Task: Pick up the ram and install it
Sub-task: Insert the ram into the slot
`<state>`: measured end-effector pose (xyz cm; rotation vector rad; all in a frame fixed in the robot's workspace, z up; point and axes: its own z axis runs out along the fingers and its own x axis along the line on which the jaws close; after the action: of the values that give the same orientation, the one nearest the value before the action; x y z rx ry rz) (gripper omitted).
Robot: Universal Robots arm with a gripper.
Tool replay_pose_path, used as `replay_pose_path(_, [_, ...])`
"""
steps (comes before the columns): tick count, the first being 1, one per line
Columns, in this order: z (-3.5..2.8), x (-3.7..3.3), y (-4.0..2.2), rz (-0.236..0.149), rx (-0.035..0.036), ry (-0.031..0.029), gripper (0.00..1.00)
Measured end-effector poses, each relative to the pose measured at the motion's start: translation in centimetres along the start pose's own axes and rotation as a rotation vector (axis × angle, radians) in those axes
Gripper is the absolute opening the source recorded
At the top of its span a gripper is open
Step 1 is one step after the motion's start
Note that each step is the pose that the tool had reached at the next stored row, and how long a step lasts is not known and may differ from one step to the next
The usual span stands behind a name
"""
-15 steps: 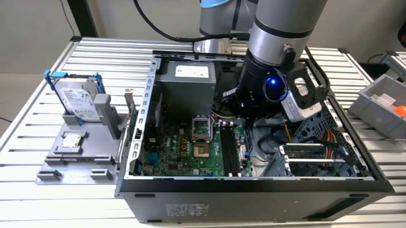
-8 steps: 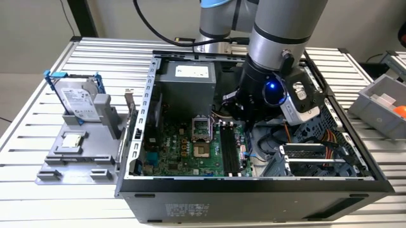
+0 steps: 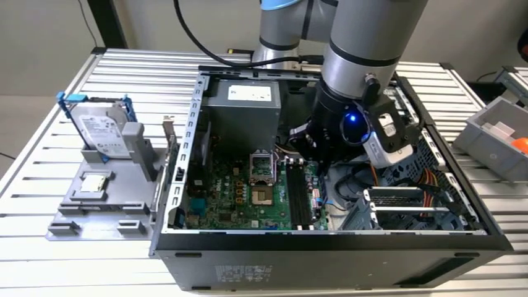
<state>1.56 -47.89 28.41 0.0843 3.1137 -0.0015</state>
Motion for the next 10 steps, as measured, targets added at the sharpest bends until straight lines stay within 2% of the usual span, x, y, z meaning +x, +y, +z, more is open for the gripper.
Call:
replay_pose_path(4, [-0.01, -0.01, 0.00, 0.000, 0.0003, 0.0001, 0.00])
replay_pose_path(10, [0.40, -0.17, 0.04, 0.000, 0.0001, 0.0000, 0.00])
